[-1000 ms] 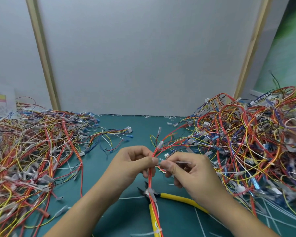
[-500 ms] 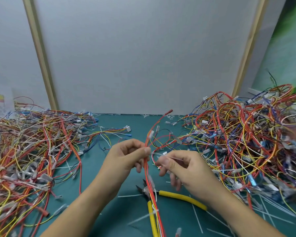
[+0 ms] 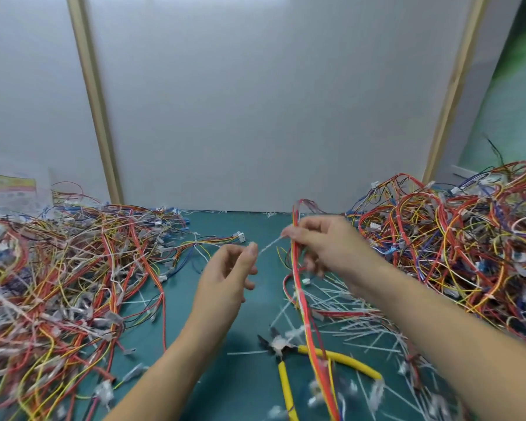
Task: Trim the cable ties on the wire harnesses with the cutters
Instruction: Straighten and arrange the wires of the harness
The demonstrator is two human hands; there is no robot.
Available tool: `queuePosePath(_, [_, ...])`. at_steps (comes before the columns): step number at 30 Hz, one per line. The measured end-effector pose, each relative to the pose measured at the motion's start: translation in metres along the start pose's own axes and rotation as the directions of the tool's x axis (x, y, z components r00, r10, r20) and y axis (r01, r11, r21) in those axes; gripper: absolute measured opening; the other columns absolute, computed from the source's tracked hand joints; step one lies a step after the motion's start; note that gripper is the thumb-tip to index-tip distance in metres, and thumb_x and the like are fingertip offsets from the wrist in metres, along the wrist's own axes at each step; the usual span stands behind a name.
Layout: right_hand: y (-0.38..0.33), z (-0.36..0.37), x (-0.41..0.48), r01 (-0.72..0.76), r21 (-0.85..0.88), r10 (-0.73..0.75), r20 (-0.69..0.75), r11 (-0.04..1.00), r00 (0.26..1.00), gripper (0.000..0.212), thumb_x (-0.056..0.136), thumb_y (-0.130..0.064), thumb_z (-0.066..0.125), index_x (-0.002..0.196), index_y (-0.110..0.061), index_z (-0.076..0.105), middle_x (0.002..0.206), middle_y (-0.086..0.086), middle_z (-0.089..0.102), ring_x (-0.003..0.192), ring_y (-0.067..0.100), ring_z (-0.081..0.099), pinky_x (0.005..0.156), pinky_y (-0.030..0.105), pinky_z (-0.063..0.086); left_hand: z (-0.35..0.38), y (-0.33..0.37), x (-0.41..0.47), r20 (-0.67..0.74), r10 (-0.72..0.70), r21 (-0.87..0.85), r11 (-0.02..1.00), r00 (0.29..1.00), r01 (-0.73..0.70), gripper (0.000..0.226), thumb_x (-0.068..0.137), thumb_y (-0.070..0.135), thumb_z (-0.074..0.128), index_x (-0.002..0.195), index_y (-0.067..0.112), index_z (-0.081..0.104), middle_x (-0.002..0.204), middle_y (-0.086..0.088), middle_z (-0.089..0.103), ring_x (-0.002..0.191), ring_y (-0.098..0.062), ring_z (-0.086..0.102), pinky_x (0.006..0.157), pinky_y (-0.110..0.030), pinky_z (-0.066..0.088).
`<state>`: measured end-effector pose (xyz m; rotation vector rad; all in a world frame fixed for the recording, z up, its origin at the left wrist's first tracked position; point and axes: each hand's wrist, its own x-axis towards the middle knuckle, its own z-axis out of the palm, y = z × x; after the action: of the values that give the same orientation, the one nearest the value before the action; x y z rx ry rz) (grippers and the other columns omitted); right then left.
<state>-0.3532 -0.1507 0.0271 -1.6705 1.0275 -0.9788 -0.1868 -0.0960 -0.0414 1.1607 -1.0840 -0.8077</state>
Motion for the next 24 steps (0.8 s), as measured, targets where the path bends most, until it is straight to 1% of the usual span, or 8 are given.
queuePosePath(3, [-0.002,0.006,0.040,0.002,-0.044,-0.006,-0.104,0.999,0.995,0.021,0.098,-0.011,0.060,0.095,0.010,0.061,0.047,0.009,0.054,0.028,0.010,0.046,0.030,0.018,0.036,0.003,0.005,-0.004,0.182,-0.138,0.036,0.990,0.974,0.134,0.064,0.071,0.067,0.058,0.098,0.008,0.062,0.072,0.000,0.067,0.059,-0.015,0.059,0.050,-0.028,0.041])
queuePosePath(8, [0.012,0.019,0.078,-0.089,0.196,0.124,-0.171,0.977,0.977,0.010,0.099,-0.002,0.056,0.091,0.003,0.054,0.068,0.019,0.059,0.035,0.010,0.061,0.038,0.018,0.050,0.004,0.003,-0.013,0.526,-0.172,0.106,0.985,0.833,0.137,0.044,0.081,0.044,0.072,0.101,0.006,0.065,0.080,0.001,0.067,0.059,-0.014,0.058,0.043,-0.024,0.046])
queuePosePath(12, [0.021,0.016,0.069,-0.131,0.333,0.168,-0.086,0.934,0.982,0.014,0.103,-0.013,0.053,0.101,0.000,0.055,0.098,0.020,0.061,0.063,0.020,0.073,0.056,0.024,0.061,0.002,0.003,-0.011,0.481,-0.119,0.010,0.991,0.869,0.130,0.028,0.080,0.022,0.079,0.093,0.002,0.065,0.070,-0.005,0.059,0.050,-0.014,0.051,0.038,-0.022,0.042])
queuePosePath(15, [0.029,0.005,0.039,-0.062,-0.006,0.061,-0.145,0.998,0.988,0.025,0.103,-0.027,0.053,0.115,-0.007,0.061,0.108,0.006,0.063,0.077,0.022,0.069,0.065,0.035,0.061,0.002,0.005,-0.005,0.384,-0.129,-0.116,0.975,0.914,0.187,0.002,0.072,0.017,0.072,0.070,0.018,0.072,0.069,-0.002,0.059,0.052,-0.014,0.052,0.037,-0.024,0.042])
queuePosePath(18, [0.034,-0.004,0.000,-0.027,-0.137,0.027,-0.006,0.990,1.000,0.032,0.100,-0.036,0.054,0.095,-0.009,0.072,0.090,0.001,0.072,0.065,0.016,0.066,0.058,0.031,0.055,0.002,0.004,-0.001,0.315,-0.119,-0.210,0.959,0.942,0.191,0.020,0.073,0.010,0.068,0.058,0.023,0.070,0.066,0.003,0.060,0.054,-0.014,0.054,0.040,-0.025,0.044])
queuePosePath(20, [0.034,-0.005,-0.025,-0.044,-0.172,0.065,0.117,0.984,0.991,0.031,0.095,-0.043,0.059,0.091,-0.016,0.074,0.088,-0.001,0.074,0.063,0.013,0.067,0.057,0.026,0.055,0.001,0.004,-0.001,0.293,-0.106,-0.252,0.950,0.950,0.184,0.026,0.083,0.001,0.067,0.065,0.020,0.072,0.074,-0.002,0.062,0.057,-0.016,0.056,0.044,-0.024,0.047])
queuePosePath(22, [0.034,-0.005,-0.040,-0.021,-0.179,0.051,0.164,0.984,0.985,0.026,0.086,-0.049,0.067,0.092,-0.025,0.074,0.092,-0.002,0.073,0.065,0.009,0.068,0.056,0.022,0.054,0.002,0.002,-0.001,0.275,-0.090,-0.276,0.946,0.957,0.169,0.010,0.089,0.001,0.064,0.089,0.008,0.072,0.082,-0.008,0.058,0.062,-0.018,0.056,0.048,-0.024,0.049])
queuePosePath(24, [0.038,-0.004,-0.047,0.025,-0.228,0.011,0.152,0.973,0.988,0.021,0.082,-0.047,0.075,0.094,-0.030,0.074,0.091,-0.007,0.072,0.066,0.006,0.065,0.058,0.024,0.053,0.005,0.000,-0.001,0.251,-0.087,-0.266,0.951,0.964,0.155,0.024,0.091,0.007,0.065,0.110,-0.007,0.060,0.085,-0.011,0.053,0.067,-0.018,0.060,0.055,-0.024,0.052])
